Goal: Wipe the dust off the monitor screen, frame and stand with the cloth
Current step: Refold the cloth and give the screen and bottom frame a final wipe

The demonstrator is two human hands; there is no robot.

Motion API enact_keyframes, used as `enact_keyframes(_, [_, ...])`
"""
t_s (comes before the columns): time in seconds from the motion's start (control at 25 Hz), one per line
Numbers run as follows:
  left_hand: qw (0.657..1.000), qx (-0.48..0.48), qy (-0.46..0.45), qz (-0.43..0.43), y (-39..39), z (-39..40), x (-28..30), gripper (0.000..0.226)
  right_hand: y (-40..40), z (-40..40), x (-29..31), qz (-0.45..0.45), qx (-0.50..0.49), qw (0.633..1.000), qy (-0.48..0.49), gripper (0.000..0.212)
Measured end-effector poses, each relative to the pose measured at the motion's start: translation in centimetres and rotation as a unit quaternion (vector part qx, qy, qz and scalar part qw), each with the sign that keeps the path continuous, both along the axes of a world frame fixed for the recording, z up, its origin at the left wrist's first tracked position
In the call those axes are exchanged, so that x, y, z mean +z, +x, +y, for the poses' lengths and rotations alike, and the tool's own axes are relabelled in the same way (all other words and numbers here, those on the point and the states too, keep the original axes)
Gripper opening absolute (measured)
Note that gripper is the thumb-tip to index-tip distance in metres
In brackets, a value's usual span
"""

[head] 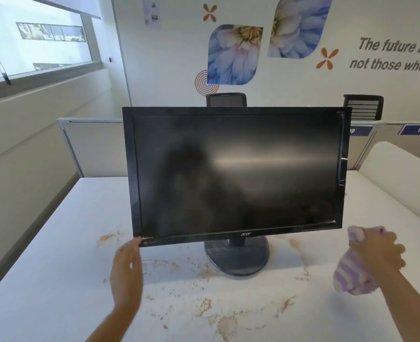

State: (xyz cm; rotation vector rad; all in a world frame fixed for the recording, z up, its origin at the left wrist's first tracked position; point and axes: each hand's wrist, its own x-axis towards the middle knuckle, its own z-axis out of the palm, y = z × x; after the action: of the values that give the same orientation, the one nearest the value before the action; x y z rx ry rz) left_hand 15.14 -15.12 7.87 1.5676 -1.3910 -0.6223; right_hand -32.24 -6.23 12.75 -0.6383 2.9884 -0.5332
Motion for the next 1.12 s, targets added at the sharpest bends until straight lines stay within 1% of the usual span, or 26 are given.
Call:
enact_keyframes(0.04, [0.999, -0.031, -0.019, -0.019, -1.0, 1.6, -0.5, 0.032, 0.2, 0.8, -0.6, -0.033, -0.001, 0.998, -0.044, 0.043])
enact_keyframes(0.08, [0.996, -0.076, -0.018, -0.033, -2.1, 2.9, -1.0, 0.026, 1.2, 1.4, -1.2, -0.065, 0.014, 0.995, -0.075, 0.047])
enact_keyframes(0.12, [0.991, -0.129, 0.006, -0.042, -3.4, 3.8, -1.4, 0.023, 2.5, 1.9, -1.7, -0.095, 0.036, 0.989, -0.103, 0.049])
enact_keyframes(0.16, [0.981, -0.183, 0.043, -0.052, -4.6, 4.3, -1.7, 0.027, 4.2, 2.4, -2.0, -0.128, 0.063, 0.981, -0.131, 0.050])
enact_keyframes(0.2, [0.965, -0.240, 0.083, -0.063, -6.0, 4.6, -1.7, 0.036, 6.1, 2.6, -1.8, -0.165, 0.092, 0.969, -0.162, 0.048])
enact_keyframes(0.24, [0.945, -0.297, 0.118, -0.073, -7.4, 4.9, -1.5, 0.048, 8.1, 2.9, -1.2, -0.210, 0.121, 0.951, -0.193, 0.044])
enact_keyframes(0.32, [0.897, -0.407, 0.160, -0.063, -10.5, 5.8, -0.7, 0.076, 11.8, 3.1, 0.6, -0.339, 0.166, 0.892, -0.249, 0.033])
enact_keyframes(0.36, [0.876, -0.449, 0.171, -0.028, -11.8, 6.4, -0.2, 0.082, 13.1, 3.2, 1.2, -0.405, 0.178, 0.858, -0.261, 0.029])
enact_keyframes(0.4, [0.866, -0.468, 0.171, 0.021, -12.9, 6.8, 0.2, 0.080, 14.1, 3.3, 1.8, -0.453, 0.194, 0.830, -0.261, 0.030])
enact_keyframes(0.44, [0.874, -0.452, 0.167, 0.066, -13.6, 6.9, 0.5, 0.072, 14.7, 3.5, 2.1, -0.471, 0.218, 0.817, -0.251, 0.034])
enact_keyframes(0.48, [0.892, -0.408, 0.167, 0.100, -14.1, 6.7, 0.7, 0.062, 15.0, 3.7, 2.4, -0.461, 0.249, 0.819, -0.235, 0.039])
enact_keyframes(0.52, [0.910, -0.358, 0.177, 0.110, -14.1, 6.3, 1.1, 0.050, 15.0, 3.9, 2.6, -0.439, 0.274, 0.824, -0.229, 0.038])
enact_keyframes(0.56, [0.922, -0.322, 0.194, 0.095, -14.0, 5.9, 1.5, 0.041, 14.9, 4.3, 2.9, -0.417, 0.287, 0.830, -0.235, 0.037])
enact_keyframes(0.6, [0.927, -0.303, 0.209, 0.075, -13.6, 5.5, 1.6, 0.033, 14.5, 4.5, 3.0, -0.407, 0.288, 0.830, -0.249, 0.041])
enact_keyframes(0.64, [0.930, -0.290, 0.214, 0.073, -13.3, 5.1, 1.6, 0.026, 14.2, 4.8, 3.3, -0.406, 0.292, 0.823, -0.268, 0.046])
enact_keyframes(0.68, [0.931, -0.280, 0.215, 0.089, -13.0, 4.9, 1.5, 0.023, 13.7, 4.9, 3.4, -0.391, 0.307, 0.824, -0.272, 0.051])
enact_keyframes(0.76, [0.926, -0.275, 0.215, 0.141, -12.8, 4.9, 1.8, 0.027, 12.4, 5.1, 3.7, -0.311, 0.343, 0.850, -0.250, 0.051])
enact_keyframes(0.8, [0.922, -0.281, 0.210, 0.165, -12.8, 4.9, 2.2, 0.032, 11.7, 5.1, 4.0, -0.259, 0.356, 0.865, -0.241, 0.046])
enact_keyframes(0.84, [0.916, -0.292, 0.202, 0.187, -12.9, 4.8, 2.5, 0.037, 10.8, 5.2, 4.0, -0.217, 0.360, 0.875, -0.239, 0.035])
enact_keyframes(0.88, [0.908, -0.307, 0.190, 0.211, -13.1, 4.7, 3.0, 0.042, 10.0, 5.5, 4.0, -0.199, 0.351, 0.880, -0.251, 0.025])
enact_keyframes(0.92, [0.899, -0.326, 0.173, 0.236, -13.3, 4.5, 3.5, 0.048, 9.1, 5.8, 3.8, -0.208, 0.326, 0.880, -0.275, 0.019])
enact_keyframes(1.0, [0.877, -0.362, 0.145, 0.282, -14.1, 4.0, 4.7, 0.054, 7.4, 6.5, 3.8, -0.279, 0.247, 0.862, -0.343, 0.012])
enact_keyframes(1.04, [0.869, -0.380, 0.135, 0.285, -14.5, 3.7, 5.2, 0.054, 6.9, 6.7, 4.0, -0.327, 0.223, 0.839, -0.373, 0.008])
enact_keyframes(1.08, [0.868, -0.393, 0.126, 0.276, -15.0, 3.6, 5.6, 0.053, 6.8, 6.7, 4.2, -0.380, 0.225, 0.803, -0.400, 0.013])
enact_keyframes(1.12, [0.870, -0.396, 0.119, 0.268, -15.6, 3.6, 5.9, 0.051, 6.7, 6.5, 4.5, -0.434, 0.243, 0.752, -0.432, 0.024])
